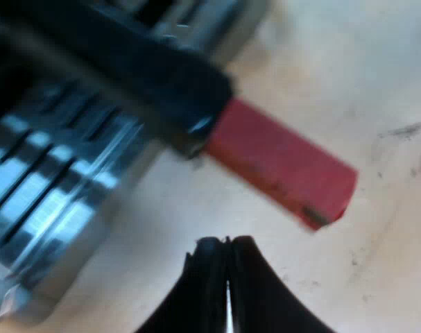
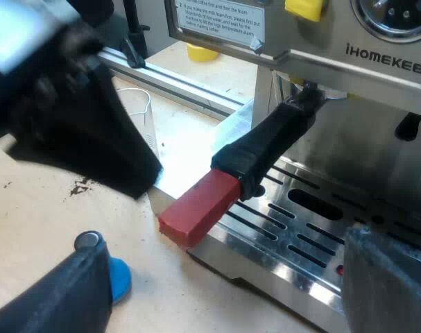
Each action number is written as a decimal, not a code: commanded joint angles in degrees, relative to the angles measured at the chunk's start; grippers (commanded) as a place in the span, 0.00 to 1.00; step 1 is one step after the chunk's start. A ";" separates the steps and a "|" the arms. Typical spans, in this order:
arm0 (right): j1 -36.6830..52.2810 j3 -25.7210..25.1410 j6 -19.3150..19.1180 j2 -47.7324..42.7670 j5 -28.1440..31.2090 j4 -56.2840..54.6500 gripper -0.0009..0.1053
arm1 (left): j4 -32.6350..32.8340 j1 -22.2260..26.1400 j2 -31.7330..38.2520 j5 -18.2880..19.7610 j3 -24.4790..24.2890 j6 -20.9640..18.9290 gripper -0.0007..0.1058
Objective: Put the handle in the coffee machine
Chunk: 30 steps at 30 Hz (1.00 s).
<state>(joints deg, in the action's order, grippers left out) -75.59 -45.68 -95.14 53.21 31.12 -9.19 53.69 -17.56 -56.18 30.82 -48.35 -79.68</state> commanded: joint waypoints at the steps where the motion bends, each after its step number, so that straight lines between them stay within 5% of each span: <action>1: -0.04 -0.07 0.25 -0.29 1.77 0.24 0.67 | 2.06 3.63 3.25 0.70 -0.67 0.67 0.24; 2: -0.04 -0.07 0.25 -0.29 1.93 0.24 0.67 | 2.20 3.90 3.26 0.70 -0.67 0.67 0.26; 4: -0.04 -0.07 0.64 -0.29 2.03 0.24 0.67 | 3.97 7.42 6.40 0.70 -0.67 0.67 0.54; 7: -0.04 -0.07 0.69 -0.29 2.03 0.35 0.67 | 4.70 11.23 10.02 0.70 -0.67 0.67 0.75; 14: 5.52 -5.94 1.69 -0.47 -6.24 -9.01 0.67 | 4.18 17.03 17.91 -1.10 -2.67 -4.29 0.77; 19: 13.10 -14.47 2.00 -0.60 -13.39 -19.50 0.67 | -1.36 18.93 21.62 -3.79 -8.69 -15.28 0.77; 24: 21.52 -21.50 0.92 -1.28 -13.52 -28.98 0.67 | -4.31 18.93 21.78 -4.71 -14.36 -15.45 0.77; 30: 35.43 -23.01 -0.01 -4.29 -20.97 -34.28 0.67 | -4.44 18.93 21.78 -5.85 -17.82 -15.45 0.77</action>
<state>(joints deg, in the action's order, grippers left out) -40.80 -68.04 -94.52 49.68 11.53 -42.68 49.68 1.38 -34.70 25.80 -65.81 -94.38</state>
